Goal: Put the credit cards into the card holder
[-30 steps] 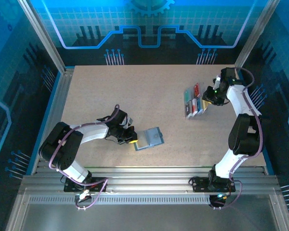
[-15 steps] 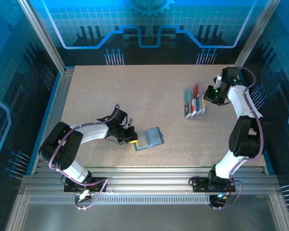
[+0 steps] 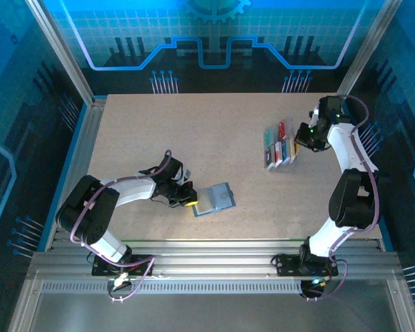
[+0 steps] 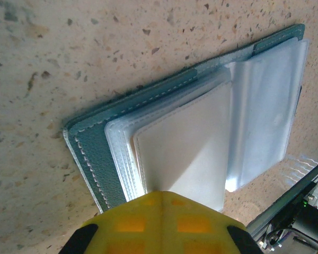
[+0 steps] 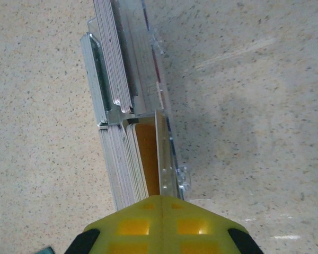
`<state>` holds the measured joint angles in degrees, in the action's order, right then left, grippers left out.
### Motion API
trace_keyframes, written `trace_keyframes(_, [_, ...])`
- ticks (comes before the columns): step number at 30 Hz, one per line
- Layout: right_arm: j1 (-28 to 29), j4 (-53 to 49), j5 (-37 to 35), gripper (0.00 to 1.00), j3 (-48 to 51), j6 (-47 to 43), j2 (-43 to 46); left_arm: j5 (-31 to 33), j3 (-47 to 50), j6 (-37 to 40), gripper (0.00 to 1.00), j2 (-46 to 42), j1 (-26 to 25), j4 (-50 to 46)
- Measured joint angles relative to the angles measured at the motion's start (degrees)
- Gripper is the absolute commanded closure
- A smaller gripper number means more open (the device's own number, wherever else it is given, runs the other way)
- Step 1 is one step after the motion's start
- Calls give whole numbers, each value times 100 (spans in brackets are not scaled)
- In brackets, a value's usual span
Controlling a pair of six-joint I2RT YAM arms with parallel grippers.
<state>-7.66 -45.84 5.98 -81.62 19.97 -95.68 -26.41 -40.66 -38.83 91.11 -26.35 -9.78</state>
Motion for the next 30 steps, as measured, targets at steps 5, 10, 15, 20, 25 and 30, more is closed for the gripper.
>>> trace_keyframes(5, [50,-20,-256,100,0,0,304,0,0,0,98,0,0,0])
trace_keyframes(10, [107,-70,-376,100,0,2,413,0,0,0,98,0,0,0])
trace_keyframes(15, [221,-131,-522,100,-9,2,439,0,0,0,98,0,0,0])
trace_keyframes(20, [328,-186,-726,100,-61,2,535,0,0,0,98,0,2,0])
trace_keyframes(25, [684,-275,-896,100,-155,4,756,-2,0,0,98,0,7,0])
trace_keyframes(30, [1598,-247,-916,100,-166,52,1054,-2,0,0,98,-2,13,0])
